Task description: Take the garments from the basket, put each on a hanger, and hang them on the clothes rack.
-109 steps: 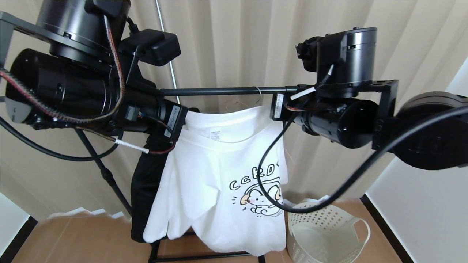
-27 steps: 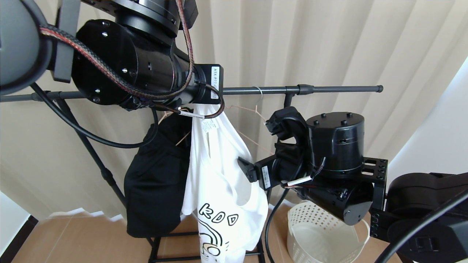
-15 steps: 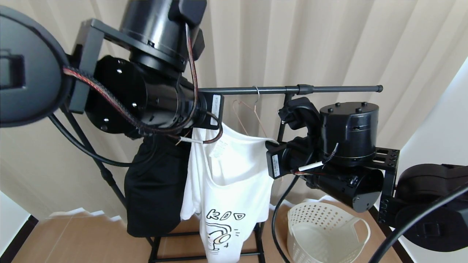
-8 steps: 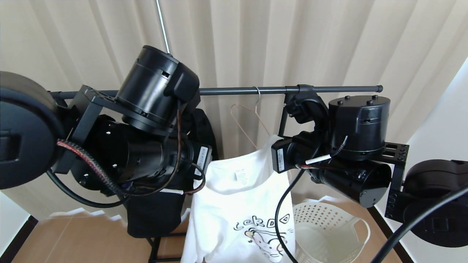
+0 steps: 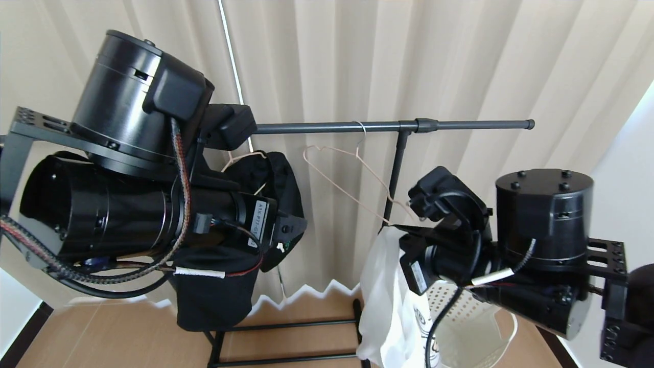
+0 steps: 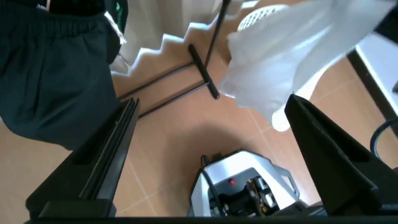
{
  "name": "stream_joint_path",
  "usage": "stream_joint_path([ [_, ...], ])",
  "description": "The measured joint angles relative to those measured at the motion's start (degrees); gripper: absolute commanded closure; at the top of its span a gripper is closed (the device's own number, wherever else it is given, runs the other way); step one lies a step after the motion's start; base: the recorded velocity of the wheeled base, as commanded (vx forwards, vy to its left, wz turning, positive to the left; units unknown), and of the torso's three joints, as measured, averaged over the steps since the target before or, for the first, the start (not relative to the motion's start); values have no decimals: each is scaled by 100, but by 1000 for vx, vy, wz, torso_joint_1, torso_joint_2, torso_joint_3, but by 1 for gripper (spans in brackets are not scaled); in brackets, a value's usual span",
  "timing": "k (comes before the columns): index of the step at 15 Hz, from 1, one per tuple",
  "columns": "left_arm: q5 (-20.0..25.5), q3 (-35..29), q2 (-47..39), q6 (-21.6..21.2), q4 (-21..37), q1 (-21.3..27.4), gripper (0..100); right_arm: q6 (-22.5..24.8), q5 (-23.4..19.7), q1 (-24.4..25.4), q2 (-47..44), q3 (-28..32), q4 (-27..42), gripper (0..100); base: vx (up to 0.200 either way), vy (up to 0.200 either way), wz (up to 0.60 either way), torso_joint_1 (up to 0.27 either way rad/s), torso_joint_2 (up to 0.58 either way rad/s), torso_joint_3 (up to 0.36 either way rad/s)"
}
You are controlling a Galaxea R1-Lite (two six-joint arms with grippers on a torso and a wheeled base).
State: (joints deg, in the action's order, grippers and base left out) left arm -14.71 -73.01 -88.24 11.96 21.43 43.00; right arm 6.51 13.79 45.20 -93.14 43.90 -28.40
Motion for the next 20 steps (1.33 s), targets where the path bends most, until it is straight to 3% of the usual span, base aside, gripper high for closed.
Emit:
stream_joint_path([
  [5, 5, -44, -267, 7, -670, -99, 0, 1352, -106, -468, 1100, -859, 121, 100, 0, 0, 0, 0, 0, 0],
  [10, 0, -257, -644, -6, -837, -124, 0, 2110, -101, -1101, 1814, -903, 328, 100, 0, 0, 0, 0, 0, 0],
  [16, 16, -638, -1281, -107, -1052, -174, 0, 2583, -44, -2144, 2052, -549, 319, 100, 0, 0, 0, 0, 0, 0],
  [20, 16, -725, -1723, -597, -1404, -238, 0, 2690, -46, -2864, 2083, -241, 301, 100, 0, 0, 0, 0, 0, 0],
])
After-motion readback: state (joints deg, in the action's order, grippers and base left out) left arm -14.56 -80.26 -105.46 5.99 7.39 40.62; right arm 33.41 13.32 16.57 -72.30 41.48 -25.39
